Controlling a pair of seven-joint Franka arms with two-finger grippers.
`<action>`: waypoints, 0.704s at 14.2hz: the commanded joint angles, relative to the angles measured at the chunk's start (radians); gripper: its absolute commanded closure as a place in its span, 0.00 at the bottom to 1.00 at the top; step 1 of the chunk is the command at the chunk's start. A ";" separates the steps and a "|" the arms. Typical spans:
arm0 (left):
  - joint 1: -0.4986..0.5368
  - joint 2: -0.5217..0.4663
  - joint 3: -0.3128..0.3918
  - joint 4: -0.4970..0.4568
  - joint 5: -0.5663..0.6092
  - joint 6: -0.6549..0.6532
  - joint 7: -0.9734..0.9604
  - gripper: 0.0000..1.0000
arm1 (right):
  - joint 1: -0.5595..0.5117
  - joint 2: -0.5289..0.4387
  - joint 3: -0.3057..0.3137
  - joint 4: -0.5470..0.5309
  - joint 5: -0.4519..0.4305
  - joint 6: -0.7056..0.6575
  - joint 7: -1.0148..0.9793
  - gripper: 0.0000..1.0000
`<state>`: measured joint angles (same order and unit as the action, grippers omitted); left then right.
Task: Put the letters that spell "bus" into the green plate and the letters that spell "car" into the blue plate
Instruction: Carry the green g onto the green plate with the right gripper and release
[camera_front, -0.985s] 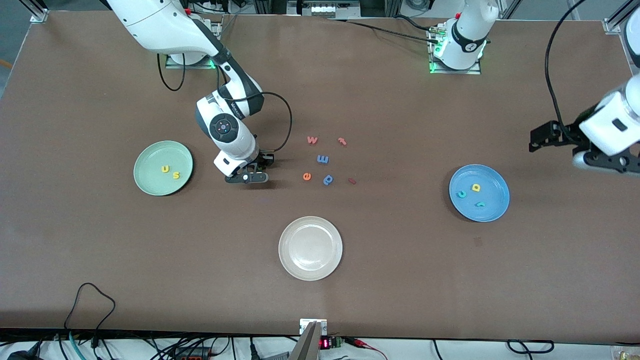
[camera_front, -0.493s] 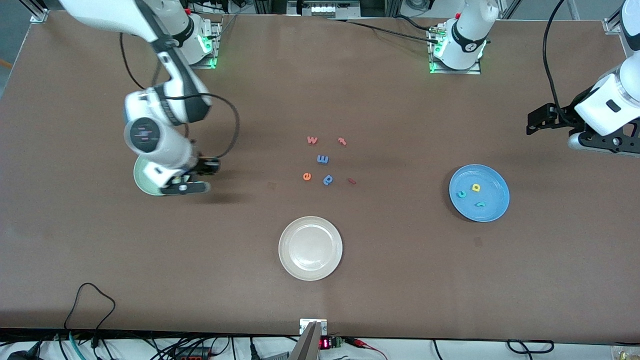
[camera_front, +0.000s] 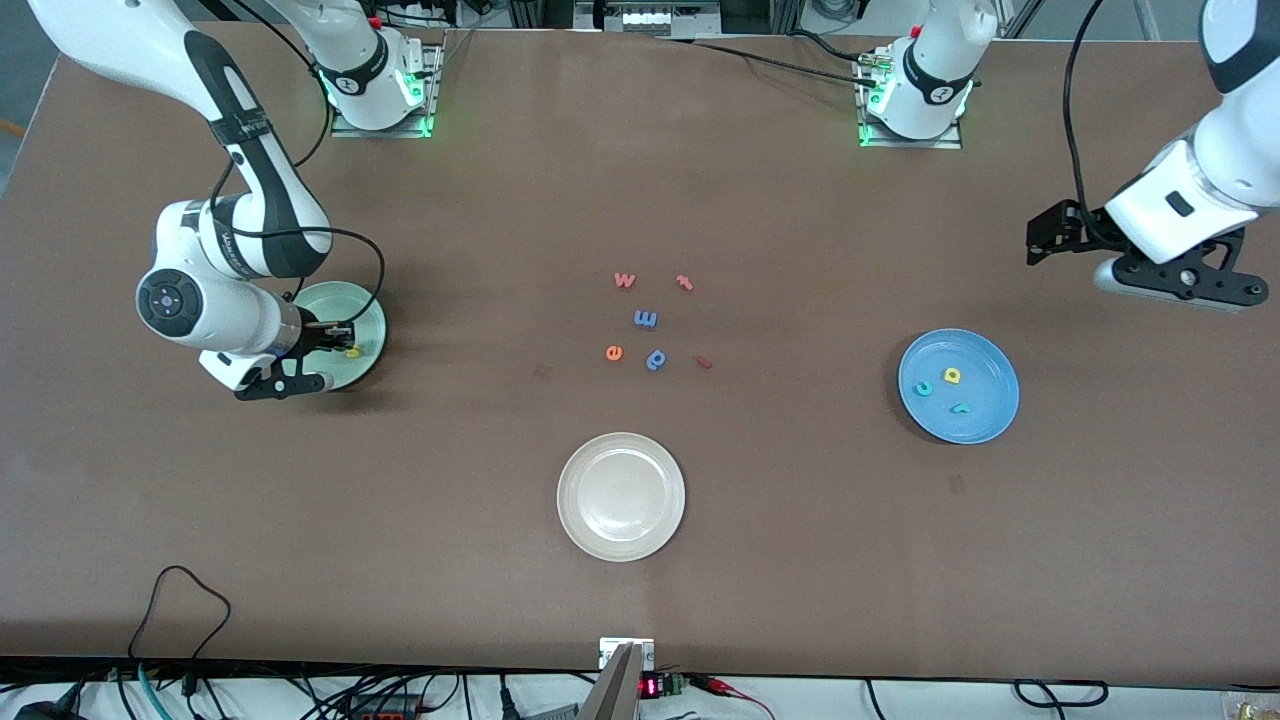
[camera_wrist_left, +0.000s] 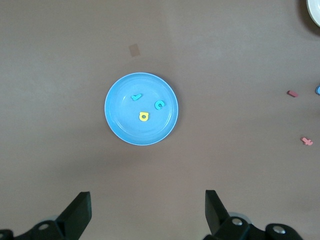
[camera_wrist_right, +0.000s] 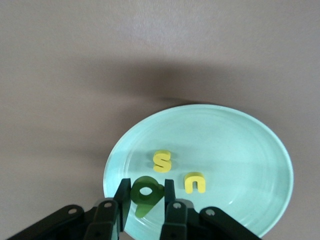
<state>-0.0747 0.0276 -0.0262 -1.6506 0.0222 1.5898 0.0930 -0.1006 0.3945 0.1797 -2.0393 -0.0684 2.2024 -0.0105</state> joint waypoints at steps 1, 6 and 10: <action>-0.003 -0.020 -0.006 0.009 0.027 -0.011 0.002 0.00 | -0.028 0.020 0.014 -0.009 -0.004 0.013 -0.009 0.98; -0.005 -0.009 -0.009 0.058 0.028 -0.077 0.001 0.00 | -0.044 -0.003 0.014 -0.004 -0.004 0.011 -0.009 0.00; -0.008 0.006 -0.014 0.096 0.074 -0.068 -0.010 0.00 | -0.041 -0.155 0.014 0.033 -0.001 -0.024 -0.014 0.00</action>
<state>-0.0783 0.0206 -0.0315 -1.6020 0.0633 1.5322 0.0928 -0.1282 0.3480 0.1798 -2.0044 -0.0687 2.2162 -0.0112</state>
